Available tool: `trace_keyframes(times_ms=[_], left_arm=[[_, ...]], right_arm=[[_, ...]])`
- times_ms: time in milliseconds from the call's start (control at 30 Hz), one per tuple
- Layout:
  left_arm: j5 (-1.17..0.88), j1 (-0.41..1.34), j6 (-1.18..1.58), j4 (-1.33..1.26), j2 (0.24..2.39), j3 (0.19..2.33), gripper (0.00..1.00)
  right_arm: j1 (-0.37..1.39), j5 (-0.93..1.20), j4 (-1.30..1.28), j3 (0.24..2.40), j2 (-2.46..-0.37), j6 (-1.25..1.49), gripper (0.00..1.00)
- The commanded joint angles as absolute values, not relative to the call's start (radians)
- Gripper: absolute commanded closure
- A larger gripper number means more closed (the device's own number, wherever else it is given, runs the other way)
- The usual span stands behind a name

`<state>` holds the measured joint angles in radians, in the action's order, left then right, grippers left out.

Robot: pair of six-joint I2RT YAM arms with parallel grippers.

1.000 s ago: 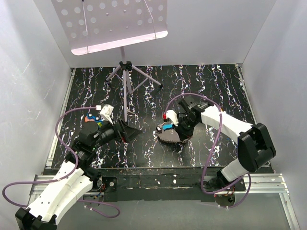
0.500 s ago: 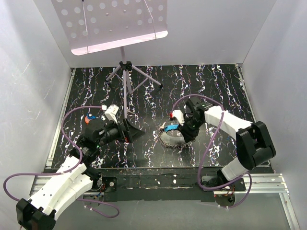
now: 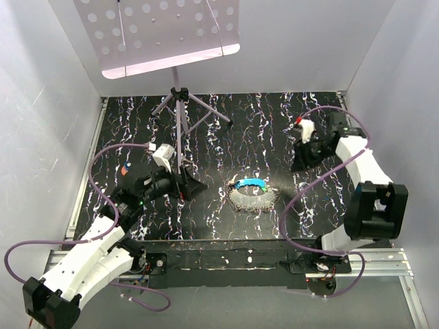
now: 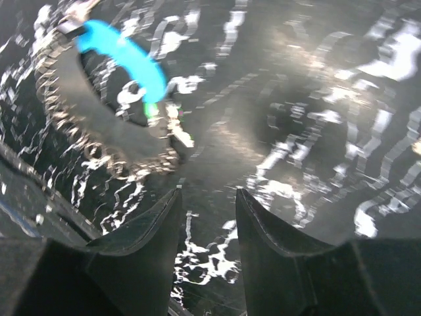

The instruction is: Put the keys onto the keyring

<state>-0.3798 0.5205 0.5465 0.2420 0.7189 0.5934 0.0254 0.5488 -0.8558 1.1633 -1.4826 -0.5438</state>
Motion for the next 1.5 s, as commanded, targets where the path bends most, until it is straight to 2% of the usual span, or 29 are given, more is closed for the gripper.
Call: trace_keyframes(times_ms=[0, 133, 500, 900, 1467], left_arm=[[-0.362, 0.525, 0.398, 0.291, 0.761, 0.692, 0.01], [-0.36, 0.525, 0.269, 0.324, 0.817, 0.739, 0.01], [-0.33, 0.523, 0.077, 0.33, 0.922, 0.764, 0.01], [-0.307, 0.522, 0.061, 0.321, 0.913, 0.749, 0.0], [-0.316, 0.52, 0.061, 0.325, 0.927, 0.752, 0.01]], right_arm=[[-0.138, 0.565, -0.853, 1.297, -1.601, -0.433, 0.53], [-0.186, 0.436, -0.87, 1.432, -1.733, -0.44, 0.54], [-0.141, 0.172, -0.92, 1.716, -2.034, -0.569, 0.54], [-0.086, 0.13, -0.979, 1.859, -2.203, -0.598, 0.5], [-0.083, 0.114, -0.999, 1.924, -2.279, -0.621, 0.5]])
